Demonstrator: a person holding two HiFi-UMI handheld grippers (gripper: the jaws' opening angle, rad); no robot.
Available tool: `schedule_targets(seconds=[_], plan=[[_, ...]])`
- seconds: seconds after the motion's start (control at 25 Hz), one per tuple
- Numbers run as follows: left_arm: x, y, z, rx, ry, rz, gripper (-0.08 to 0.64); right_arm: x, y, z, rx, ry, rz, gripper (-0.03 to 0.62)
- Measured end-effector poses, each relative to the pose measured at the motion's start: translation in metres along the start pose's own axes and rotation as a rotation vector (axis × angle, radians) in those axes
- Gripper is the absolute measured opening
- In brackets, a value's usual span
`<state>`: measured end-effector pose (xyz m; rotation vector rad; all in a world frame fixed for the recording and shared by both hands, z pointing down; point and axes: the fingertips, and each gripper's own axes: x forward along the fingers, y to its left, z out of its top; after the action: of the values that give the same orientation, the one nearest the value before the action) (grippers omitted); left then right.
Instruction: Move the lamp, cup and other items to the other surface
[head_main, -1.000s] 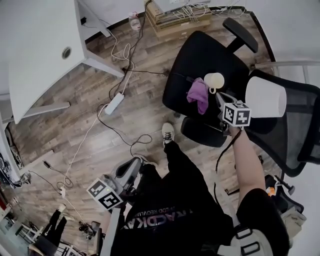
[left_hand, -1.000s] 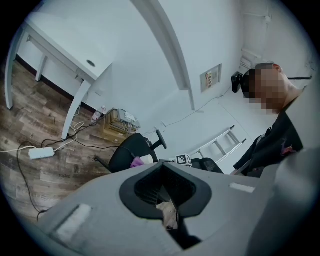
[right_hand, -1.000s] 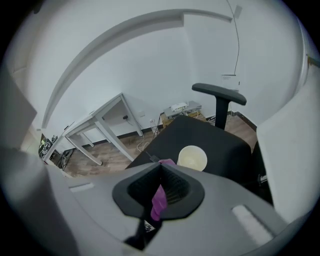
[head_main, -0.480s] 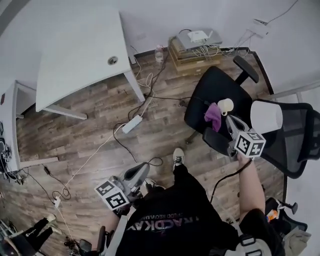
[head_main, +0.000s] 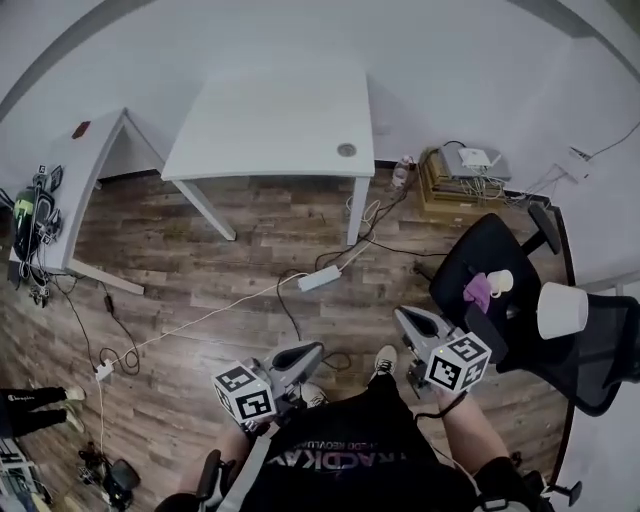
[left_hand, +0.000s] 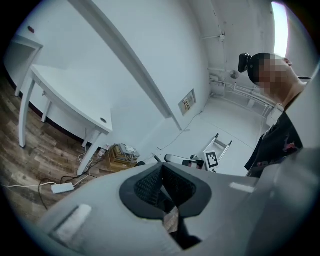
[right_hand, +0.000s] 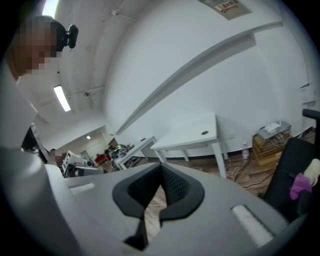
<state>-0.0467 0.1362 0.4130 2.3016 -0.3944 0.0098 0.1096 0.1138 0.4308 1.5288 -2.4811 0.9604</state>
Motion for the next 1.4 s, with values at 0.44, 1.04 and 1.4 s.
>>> schedule_targets(seconds=[0.44, 1.04, 1.4], plan=[[-0.098, 0.011, -0.001, 0.035, -0.098, 0.102, 0.003, 0.055, 0.165, -0.037, -0.016, 0.075, 0.328, 0.005], [-0.129, 0.001, -0.01, 0.053, -0.13, 0.108, 0.003, 0.05, 0.201, -0.067, 0.009, 0.117, 0.388, 0.005], [-0.13, -0.006, -0.019, 0.039, -0.146, 0.087, 0.003, 0.037, 0.204, -0.072, -0.012, 0.117, 0.38, 0.005]])
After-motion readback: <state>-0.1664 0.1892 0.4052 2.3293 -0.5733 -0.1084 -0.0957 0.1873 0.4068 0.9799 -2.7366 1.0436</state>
